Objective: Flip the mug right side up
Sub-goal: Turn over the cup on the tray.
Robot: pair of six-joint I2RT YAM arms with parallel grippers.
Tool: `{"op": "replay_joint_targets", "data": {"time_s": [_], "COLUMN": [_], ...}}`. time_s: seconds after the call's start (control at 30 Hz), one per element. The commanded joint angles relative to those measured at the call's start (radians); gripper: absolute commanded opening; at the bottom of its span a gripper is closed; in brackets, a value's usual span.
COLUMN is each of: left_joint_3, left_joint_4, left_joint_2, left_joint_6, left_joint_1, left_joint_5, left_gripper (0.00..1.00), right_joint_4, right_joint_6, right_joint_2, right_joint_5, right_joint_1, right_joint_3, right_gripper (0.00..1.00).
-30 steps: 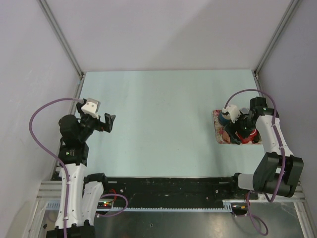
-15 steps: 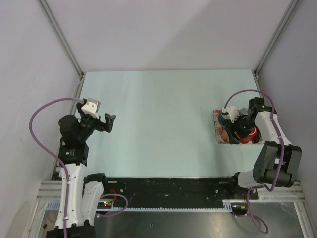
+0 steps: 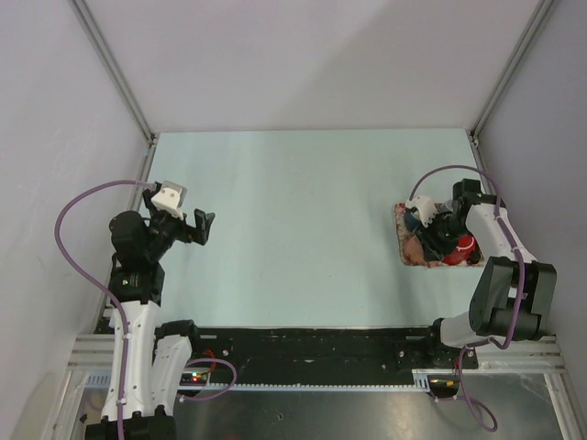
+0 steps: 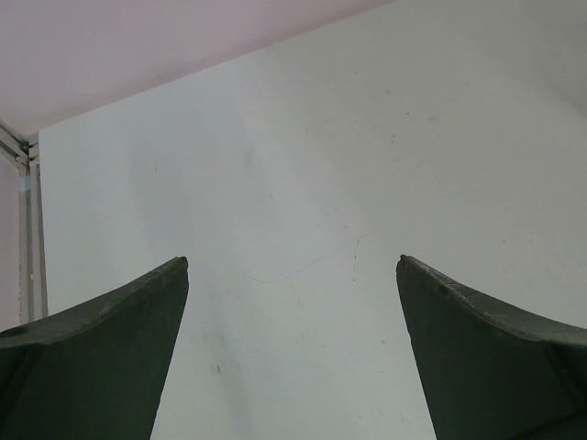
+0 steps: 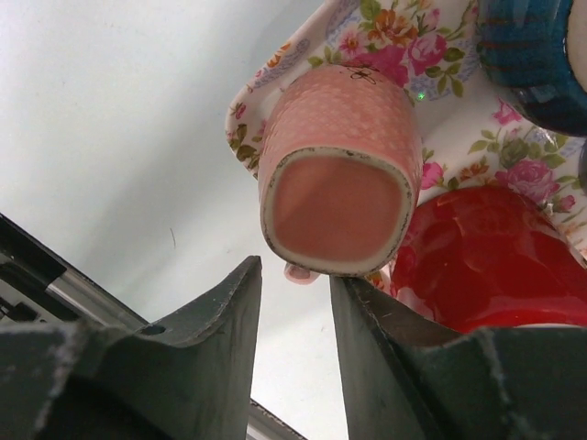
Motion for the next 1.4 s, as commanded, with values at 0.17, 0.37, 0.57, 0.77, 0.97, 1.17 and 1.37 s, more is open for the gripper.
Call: {"op": "replay_joint_targets", "data": {"time_s": [0.17,0.37,0.57,0.77,0.97,1.17,1.37], "left_joint_3": [-0.008,-0.010,-0.010,-0.009,-0.009,-0.009,-0.009], "left_joint_4": [0.014,0.016,0.015,0.015,0.016,0.016,0.016], "left_joint_2": [-0.009,-0.008,-0.005,-0.002,-0.001,-0.002,-0.003], "left_joint_6": [0.015,0.015,0.015,0.015,0.014,0.014,0.013], "left_joint_1": [0.007,0.008,0.007,0.007,0.007,0.007,0.007], "left_joint_5": [0.015,0.017,0.017,0.018,0.018,0.019,0.019], "left_gripper": [0.98,0.98,0.98,0.98,0.98,0.98,0.98], "right_joint_4": [0.080,0.143,0.168,0.178,0.187,0.205,0.234], "right_joint_6": [0.073,0.113,0.126,0.125,0.127,0.131,0.138], "right_joint_2": [0.017,0.026,0.034,0.042,0.041,0.025,-0.022], "right_joint_5": [0.038,0.056,0.055,0.054,0.047,0.038,0.013], "right_joint_1": [0.015,0.015,0.017,0.016,0.016,0.014,0.012], "right_joint_3": [0.016,-0.006,-0.018,-0.027,-0.035,-0.051,-0.082], "right_gripper": [0.41,0.42,0.44,0.43,0.32,0.08,0.00]}}
